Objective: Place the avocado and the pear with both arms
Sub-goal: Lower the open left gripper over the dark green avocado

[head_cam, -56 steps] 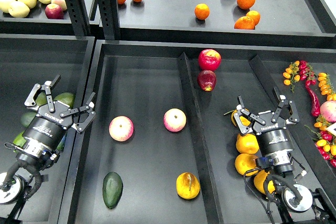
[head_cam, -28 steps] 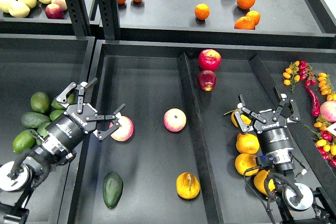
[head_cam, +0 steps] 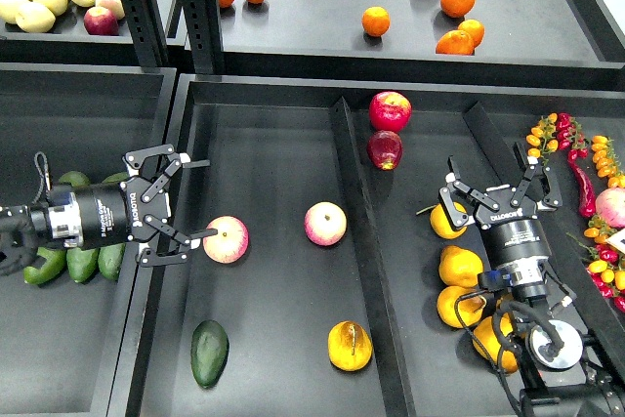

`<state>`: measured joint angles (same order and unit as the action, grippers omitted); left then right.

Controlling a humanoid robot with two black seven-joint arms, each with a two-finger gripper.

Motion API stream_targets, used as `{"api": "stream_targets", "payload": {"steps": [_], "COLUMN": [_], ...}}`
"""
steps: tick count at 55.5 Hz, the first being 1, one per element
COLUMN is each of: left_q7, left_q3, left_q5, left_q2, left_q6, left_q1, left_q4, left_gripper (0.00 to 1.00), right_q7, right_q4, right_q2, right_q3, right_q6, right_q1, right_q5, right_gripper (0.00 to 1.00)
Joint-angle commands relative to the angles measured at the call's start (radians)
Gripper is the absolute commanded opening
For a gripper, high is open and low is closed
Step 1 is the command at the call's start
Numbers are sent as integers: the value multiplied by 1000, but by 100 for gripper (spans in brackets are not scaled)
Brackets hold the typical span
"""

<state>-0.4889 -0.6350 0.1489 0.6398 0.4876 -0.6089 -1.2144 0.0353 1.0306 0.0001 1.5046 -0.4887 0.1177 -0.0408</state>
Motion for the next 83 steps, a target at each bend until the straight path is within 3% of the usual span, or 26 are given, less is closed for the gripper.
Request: {"api": "stream_targets", "payload": {"steps": [1, 27, 50, 83], "left_q7": [0, 0, 0, 0], "left_q3": [161, 595, 733, 785], "left_q5": [-9, -272, -391, -477], "left_q2": [43, -126, -290, -336], "left_q6": [1, 1, 1, 1], "left_q1": [-109, -319, -356, -368], "left_q4": [9, -11, 85, 252], "left_gripper": [100, 97, 97, 97], "right_q7": [3, 6, 6, 6], "right_q4": [-1, -18, -47, -69], "right_q2": [0, -98, -138, -118], "right_q3": [-1, -1, -1, -11], "right_q6": [0, 0, 0, 0], "right_q1": [2, 56, 62, 62], "right_q5": [-17, -125, -166, -168], "right_gripper": [100, 100, 100, 100]}}
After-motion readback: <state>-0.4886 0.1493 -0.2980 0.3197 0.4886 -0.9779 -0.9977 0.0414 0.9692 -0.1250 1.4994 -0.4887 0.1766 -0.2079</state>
